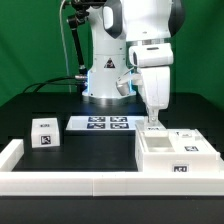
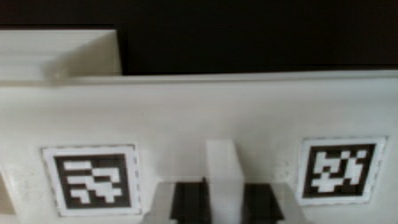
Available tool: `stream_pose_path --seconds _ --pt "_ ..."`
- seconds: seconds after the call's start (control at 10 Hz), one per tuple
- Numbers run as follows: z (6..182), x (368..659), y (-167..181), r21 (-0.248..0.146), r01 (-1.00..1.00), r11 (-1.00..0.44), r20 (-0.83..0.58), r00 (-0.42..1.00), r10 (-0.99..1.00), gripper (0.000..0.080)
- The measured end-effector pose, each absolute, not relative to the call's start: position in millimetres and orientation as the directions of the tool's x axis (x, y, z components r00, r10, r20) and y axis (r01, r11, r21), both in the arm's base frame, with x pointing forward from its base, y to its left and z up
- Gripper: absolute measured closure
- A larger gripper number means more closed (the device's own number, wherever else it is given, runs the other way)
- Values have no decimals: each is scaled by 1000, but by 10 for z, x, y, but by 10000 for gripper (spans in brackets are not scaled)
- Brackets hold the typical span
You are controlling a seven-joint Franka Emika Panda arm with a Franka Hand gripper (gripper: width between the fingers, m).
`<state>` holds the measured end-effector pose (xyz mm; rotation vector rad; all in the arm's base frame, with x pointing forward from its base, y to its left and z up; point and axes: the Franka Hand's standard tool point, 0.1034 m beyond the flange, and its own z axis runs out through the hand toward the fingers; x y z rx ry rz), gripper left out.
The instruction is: Assemble cabinet
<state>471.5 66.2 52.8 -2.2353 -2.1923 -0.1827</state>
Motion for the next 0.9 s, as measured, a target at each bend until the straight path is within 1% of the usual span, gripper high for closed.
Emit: stream_pose_path --seconds 0.7,0.8,0.9 --pt "541 4731 664 79 997 -23 86 17 996 731" --pt "546 4738 663 74 997 -22 83 16 996 731" --pt "591 4818 682 55 998 -25 69 22 997 731"
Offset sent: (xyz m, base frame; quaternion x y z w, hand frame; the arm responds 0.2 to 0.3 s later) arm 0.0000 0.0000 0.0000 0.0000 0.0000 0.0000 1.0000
